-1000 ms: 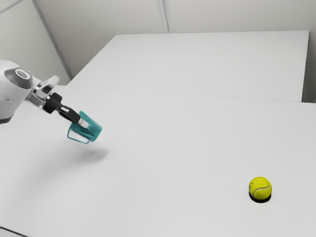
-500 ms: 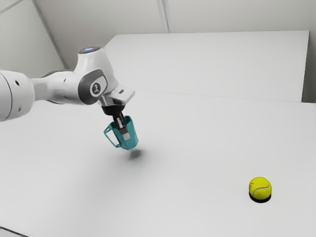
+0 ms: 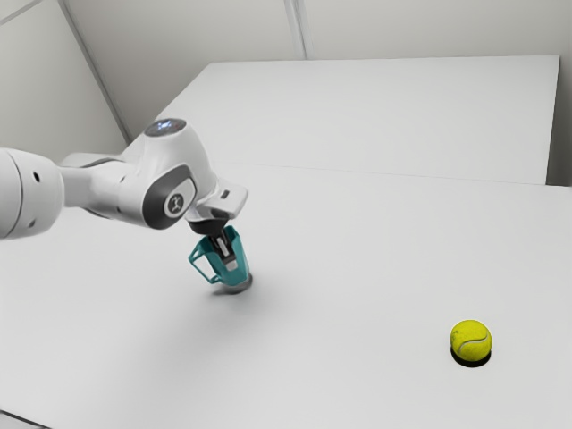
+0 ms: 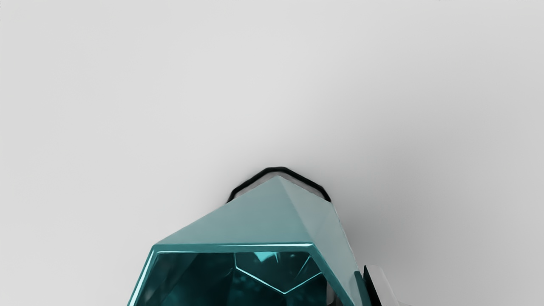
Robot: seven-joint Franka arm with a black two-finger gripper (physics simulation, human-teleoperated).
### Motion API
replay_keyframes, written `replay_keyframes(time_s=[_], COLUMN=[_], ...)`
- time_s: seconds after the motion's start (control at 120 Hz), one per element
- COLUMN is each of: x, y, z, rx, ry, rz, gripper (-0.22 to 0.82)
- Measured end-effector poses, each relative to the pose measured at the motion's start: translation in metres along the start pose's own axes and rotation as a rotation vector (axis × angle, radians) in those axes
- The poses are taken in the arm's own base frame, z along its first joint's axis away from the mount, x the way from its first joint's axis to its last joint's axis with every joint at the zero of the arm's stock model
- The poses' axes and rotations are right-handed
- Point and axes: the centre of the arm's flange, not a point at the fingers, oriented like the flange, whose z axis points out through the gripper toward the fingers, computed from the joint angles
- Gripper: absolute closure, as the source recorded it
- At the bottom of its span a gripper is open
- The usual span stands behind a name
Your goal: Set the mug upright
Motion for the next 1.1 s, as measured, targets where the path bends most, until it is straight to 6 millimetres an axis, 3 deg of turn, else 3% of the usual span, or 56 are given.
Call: replay_keyframes(time_s=[0.233, 0.733, 0.95, 1.1], x=[0.0, -0.003, -0.004, -0.002], y=[0.0, -0.005, -0.01, -0.014], z=[0.003, 0.001, -0.006, -0.024], rx=[0.014, 0.015, 0.02, 0.036], ry=[0.019, 0.032, 0.041, 0.07], rz=[-0.051, -0.116, -0.136, -0.148], gripper=[0.76, 0.3, 0.2, 0.17])
